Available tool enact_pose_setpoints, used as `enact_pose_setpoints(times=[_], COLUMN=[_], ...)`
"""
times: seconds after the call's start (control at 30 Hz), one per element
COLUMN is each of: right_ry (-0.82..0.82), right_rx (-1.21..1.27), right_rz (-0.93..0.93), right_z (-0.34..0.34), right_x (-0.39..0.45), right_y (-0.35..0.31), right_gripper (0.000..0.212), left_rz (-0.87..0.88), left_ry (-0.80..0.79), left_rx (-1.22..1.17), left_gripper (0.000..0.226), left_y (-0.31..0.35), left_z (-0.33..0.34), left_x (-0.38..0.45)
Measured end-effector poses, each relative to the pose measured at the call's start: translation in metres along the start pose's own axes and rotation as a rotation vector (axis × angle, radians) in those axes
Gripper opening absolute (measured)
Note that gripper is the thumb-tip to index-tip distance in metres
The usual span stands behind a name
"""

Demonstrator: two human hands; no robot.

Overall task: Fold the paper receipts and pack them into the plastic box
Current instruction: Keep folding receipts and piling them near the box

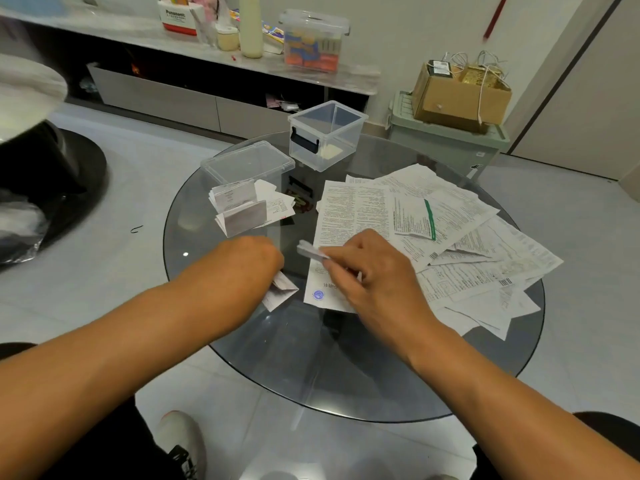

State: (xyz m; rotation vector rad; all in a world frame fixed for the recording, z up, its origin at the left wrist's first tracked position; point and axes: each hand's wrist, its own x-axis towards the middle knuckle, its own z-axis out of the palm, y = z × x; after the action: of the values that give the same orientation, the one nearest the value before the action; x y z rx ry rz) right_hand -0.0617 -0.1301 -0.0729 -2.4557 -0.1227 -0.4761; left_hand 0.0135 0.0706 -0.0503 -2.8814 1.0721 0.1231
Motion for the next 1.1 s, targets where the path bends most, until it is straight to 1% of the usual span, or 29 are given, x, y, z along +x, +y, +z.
enact_pose_setpoints(times=[0.07, 0.13, 0.2, 0.23, 0.27, 0.3, 0.37, 0.4, 0.43, 0.5, 0.57, 0.63, 0.7, 0.8, 0.83, 0.9, 0.93, 0.97, 1.0, 1.03, 1.1], right_ry=[-0.028, -0.06, -0.084, -0.082, -0.069, -0.058, -0.057, -0.062, -0.067, -0.082, -0.11, -0.136, -0.176, -0.265, -0.281, -0.322, -0.361, -0.396, -0.402, -0.367, -0.195], right_rx=[-0.071, -0.165, -0.215, -0.234, -0.25, -0.264, -0.279, -0.289, -0.295, -0.278, -0.235, -0.158, -0.176, -0.215, -0.198, -0.155, -0.095, -0.012, 0.061, 0.107, 0.123], right_rz=[-0.118, -0.22, -0.248, -0.25, -0.25, -0.247, -0.239, -0.237, -0.235, -0.227, -0.213, -0.196, -0.246, -0.302, -0.31, -0.288, -0.253, -0.202, -0.127, -0.036, 0.094], right_z=[0.012, 0.024, 0.032, 0.033, 0.033, 0.033, 0.034, 0.036, 0.039, 0.042, 0.044, 0.044, 0.048, 0.052, 0.05, 0.043, 0.038, 0.031, 0.023, 0.013, -0.006], right_x=[-0.002, -0.004, -0.004, -0.003, -0.001, 0.001, 0.003, 0.004, 0.004, 0.004, 0.006, 0.009, 0.008, 0.004, 0.004, 0.006, 0.007, 0.008, 0.009, 0.01, 0.013], right_y=[-0.01, -0.019, -0.024, -0.025, -0.024, -0.024, -0.023, -0.024, -0.025, -0.027, -0.026, -0.025, -0.027, -0.033, -0.035, -0.037, -0.036, -0.034, -0.032, -0.03, -0.021], right_gripper=[0.022, 0.032, 0.043, 0.044, 0.044, 0.041, 0.033, 0.03, 0.027, 0.024, 0.025, 0.029, 0.031, 0.03, 0.029, 0.024, 0.023, 0.026, 0.034, 0.04, 0.042], left_rz=[0.007, 0.054, 0.076, 0.064, 0.032, -0.006, -0.093, -0.131, -0.148, -0.144, -0.108, -0.118, -0.125, 0.029, 0.076, 0.086, 0.047, 0.027, 0.034, 0.029, -0.009], left_ry=[-0.065, -0.063, -0.051, -0.041, -0.024, -0.007, -0.002, 0.006, 0.021, 0.055, 0.087, 0.061, -0.005, 0.095, 0.119, 0.053, -0.071, -0.149, -0.191, -0.23, -0.3], left_rx=[-0.035, -0.088, -0.139, -0.158, -0.162, -0.163, -0.116, -0.091, -0.068, -0.036, -0.013, -0.01, -0.012, 0.066, -0.003, -0.296, -0.415, -0.494, -0.505, -0.479, -0.404], left_gripper=[0.018, 0.013, 0.011, 0.009, 0.012, 0.024, 0.063, 0.078, 0.085, 0.09, 0.09, 0.084, 0.077, 0.08, 0.079, 0.072, 0.068, 0.069, 0.076, 0.084, 0.093], left_y=[-0.005, -0.008, -0.01, -0.011, -0.011, -0.01, -0.006, -0.003, 0.0, 0.004, 0.003, 0.002, -0.003, -0.014, -0.013, -0.005, -0.003, -0.001, -0.001, -0.001, 0.001], left_z=[-0.002, -0.004, -0.003, -0.002, 0.0, 0.0, 0.001, 0.001, 0.002, 0.006, 0.01, 0.011, 0.011, 0.021, 0.021, 0.013, 0.01, 0.007, 0.009, 0.009, 0.009], left_x=[-0.005, -0.012, -0.018, -0.019, -0.019, -0.019, -0.018, -0.017, -0.018, -0.019, -0.017, -0.015, -0.02, -0.028, -0.031, -0.038, -0.038, -0.037, -0.036, -0.036, -0.036])
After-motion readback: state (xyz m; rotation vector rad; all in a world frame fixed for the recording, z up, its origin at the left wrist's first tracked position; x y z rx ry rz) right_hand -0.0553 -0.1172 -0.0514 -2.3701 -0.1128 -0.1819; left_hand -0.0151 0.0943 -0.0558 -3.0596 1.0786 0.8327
